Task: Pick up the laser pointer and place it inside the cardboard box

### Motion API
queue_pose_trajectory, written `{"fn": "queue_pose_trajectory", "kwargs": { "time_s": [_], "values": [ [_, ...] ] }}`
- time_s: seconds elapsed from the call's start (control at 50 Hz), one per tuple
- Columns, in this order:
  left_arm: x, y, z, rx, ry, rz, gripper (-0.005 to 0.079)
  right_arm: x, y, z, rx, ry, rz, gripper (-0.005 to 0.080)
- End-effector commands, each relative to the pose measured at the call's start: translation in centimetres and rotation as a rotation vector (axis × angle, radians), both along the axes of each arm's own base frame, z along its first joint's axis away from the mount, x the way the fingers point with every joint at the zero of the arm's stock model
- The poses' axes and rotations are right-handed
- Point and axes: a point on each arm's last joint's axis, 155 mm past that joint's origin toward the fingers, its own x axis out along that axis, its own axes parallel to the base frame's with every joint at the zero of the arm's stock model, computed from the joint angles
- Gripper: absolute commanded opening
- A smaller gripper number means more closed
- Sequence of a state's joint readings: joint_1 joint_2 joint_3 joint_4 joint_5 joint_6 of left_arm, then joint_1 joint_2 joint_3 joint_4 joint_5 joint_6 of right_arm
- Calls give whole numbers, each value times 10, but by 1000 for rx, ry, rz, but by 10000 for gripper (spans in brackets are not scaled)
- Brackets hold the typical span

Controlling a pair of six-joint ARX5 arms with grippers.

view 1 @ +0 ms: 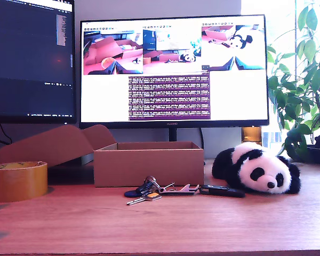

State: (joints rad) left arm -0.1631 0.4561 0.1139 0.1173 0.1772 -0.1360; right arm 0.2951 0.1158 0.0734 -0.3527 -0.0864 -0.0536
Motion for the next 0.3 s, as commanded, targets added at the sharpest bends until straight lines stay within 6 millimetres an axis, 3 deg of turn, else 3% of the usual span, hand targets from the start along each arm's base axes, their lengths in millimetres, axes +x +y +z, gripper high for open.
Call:
{"fn": "queue_pose_trajectory", "kwargs": {
  "time_s": [0.0,0.28],
  "values": [
    [-5,2,-8,-12,12,8,-19,1,-1,-1,-2,0,-6,-10],
    [-26,5,-6,-17,3,9,-19,1,-1,-1,-2,0,-6,-10]
  ]
}}
